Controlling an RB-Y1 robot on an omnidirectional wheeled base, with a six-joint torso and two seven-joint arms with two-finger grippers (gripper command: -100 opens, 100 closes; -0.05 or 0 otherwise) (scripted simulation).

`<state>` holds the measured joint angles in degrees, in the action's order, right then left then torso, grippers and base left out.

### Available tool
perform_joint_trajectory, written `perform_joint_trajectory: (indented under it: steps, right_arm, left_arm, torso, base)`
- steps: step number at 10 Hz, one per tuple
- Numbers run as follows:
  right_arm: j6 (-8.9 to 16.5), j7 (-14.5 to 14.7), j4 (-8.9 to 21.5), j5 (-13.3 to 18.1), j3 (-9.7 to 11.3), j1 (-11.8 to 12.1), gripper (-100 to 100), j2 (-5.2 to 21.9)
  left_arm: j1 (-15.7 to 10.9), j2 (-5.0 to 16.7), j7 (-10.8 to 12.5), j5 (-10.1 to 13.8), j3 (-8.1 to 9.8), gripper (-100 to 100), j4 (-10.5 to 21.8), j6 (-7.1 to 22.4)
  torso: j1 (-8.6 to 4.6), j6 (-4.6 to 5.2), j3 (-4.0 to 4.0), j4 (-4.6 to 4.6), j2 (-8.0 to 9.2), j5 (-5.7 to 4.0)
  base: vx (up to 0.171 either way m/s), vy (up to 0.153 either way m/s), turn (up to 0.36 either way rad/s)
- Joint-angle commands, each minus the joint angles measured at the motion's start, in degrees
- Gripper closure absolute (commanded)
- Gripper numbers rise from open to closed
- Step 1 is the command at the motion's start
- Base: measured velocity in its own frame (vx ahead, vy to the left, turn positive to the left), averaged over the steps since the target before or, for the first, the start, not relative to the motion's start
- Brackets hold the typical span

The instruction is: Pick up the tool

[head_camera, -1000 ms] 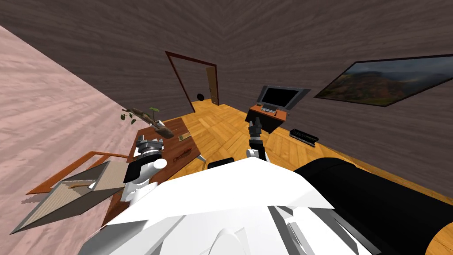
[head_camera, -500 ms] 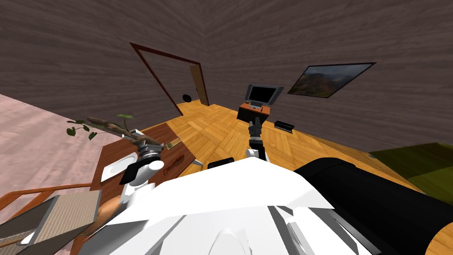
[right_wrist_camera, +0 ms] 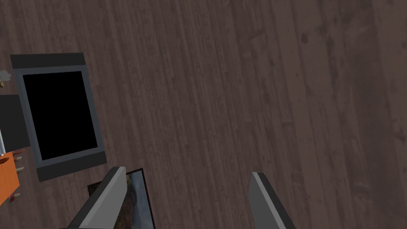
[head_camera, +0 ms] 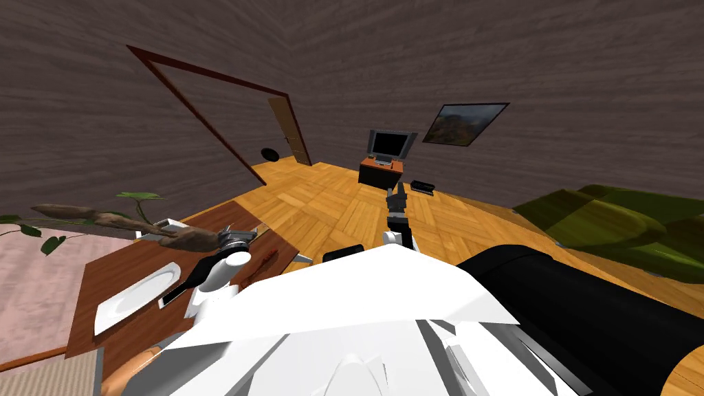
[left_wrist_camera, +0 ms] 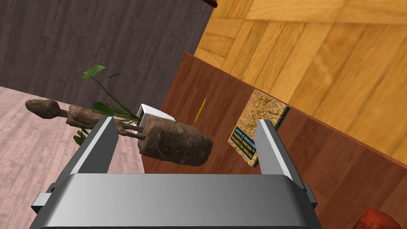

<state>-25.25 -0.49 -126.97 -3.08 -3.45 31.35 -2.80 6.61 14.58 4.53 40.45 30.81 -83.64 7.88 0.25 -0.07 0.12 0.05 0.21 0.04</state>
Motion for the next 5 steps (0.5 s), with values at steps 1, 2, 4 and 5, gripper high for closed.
perform_joint_trajectory:
  steps: [1,2,4,5]
  right_arm:
    - [0.00,0.00,0.00,0.00,0.00,0.00,0,0.00]
    - [0.00,0.00,0.00,0.00,-0.01,0.01,0,0.00]
    - [0.00,0.00,0.00,0.00,-0.01,0.01,0,0.00]
    - [0.00,0.00,0.00,0.00,-0.01,0.00,0,0.00]
  left_arm:
    - [-0.46,0.64,0.20,1.19,0.22,-100,2.06,0.95]
    - [-0.98,1.43,0.44,3.22,0.81,-100,3.88,2.70]
    - [-1.41,2.25,0.68,5.17,1.27,-100,7.21,4.37]
    - [-1.74,3.11,0.91,7.06,1.59,-100,9.07,5.75]
  torso:
    - [0.00,0.00,0.00,0.00,0.00,0.00]
    - [0.01,-0.06,-0.01,0.00,-0.02,0.00]
    - [0.04,-0.06,0.00,0.00,0.00,0.01]
    - [0.06,-0.03,0.02,0.01,0.04,0.01]
  base:
    - [-0.041,0.041,-0.235]
    - [-0.049,0.049,-0.368]
    - [-0.057,0.046,-0.293]
    - [-0.087,0.083,-0.426]
